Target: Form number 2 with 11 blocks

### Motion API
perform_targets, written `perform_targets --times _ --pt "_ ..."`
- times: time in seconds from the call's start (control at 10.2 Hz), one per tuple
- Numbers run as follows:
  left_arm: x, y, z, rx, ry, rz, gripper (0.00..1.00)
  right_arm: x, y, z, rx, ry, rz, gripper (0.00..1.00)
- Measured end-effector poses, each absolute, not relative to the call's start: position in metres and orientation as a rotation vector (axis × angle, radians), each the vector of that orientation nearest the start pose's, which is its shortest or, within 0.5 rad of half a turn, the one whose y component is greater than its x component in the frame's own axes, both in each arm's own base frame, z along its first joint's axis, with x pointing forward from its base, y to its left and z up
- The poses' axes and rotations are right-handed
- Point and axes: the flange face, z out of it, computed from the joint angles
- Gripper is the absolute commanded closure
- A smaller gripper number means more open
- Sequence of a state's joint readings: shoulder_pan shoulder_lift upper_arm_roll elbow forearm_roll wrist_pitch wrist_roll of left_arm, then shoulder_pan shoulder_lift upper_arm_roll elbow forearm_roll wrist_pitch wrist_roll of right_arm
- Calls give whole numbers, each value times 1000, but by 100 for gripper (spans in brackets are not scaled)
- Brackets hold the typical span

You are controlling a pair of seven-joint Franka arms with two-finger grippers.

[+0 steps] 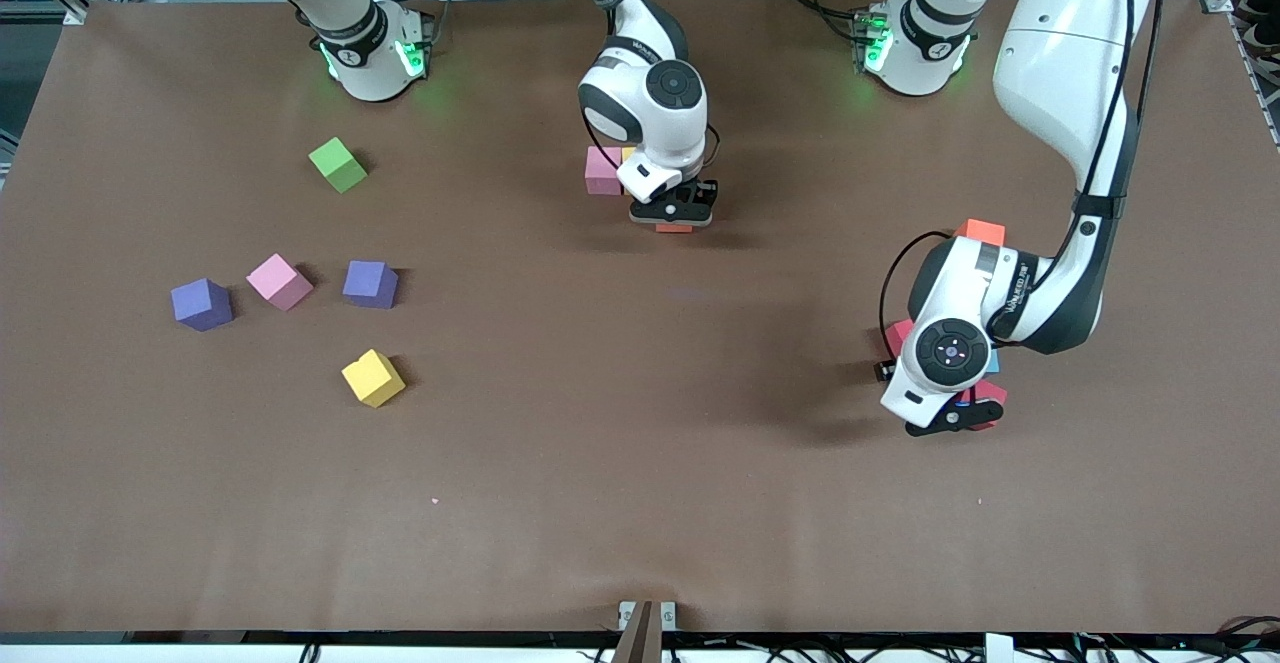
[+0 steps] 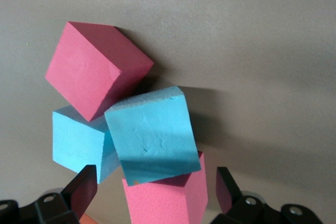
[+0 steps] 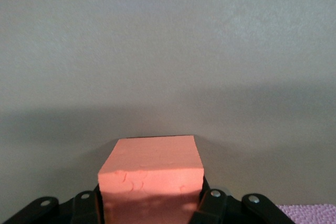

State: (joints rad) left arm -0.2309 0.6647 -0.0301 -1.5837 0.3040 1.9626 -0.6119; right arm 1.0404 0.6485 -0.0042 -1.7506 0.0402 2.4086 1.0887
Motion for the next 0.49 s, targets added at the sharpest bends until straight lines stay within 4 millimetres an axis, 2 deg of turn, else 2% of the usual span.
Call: perform_targets --times 0.49 --pt "659 -138 227 -2768 -310 204 0 335 573 198 -3126 120 32 86"
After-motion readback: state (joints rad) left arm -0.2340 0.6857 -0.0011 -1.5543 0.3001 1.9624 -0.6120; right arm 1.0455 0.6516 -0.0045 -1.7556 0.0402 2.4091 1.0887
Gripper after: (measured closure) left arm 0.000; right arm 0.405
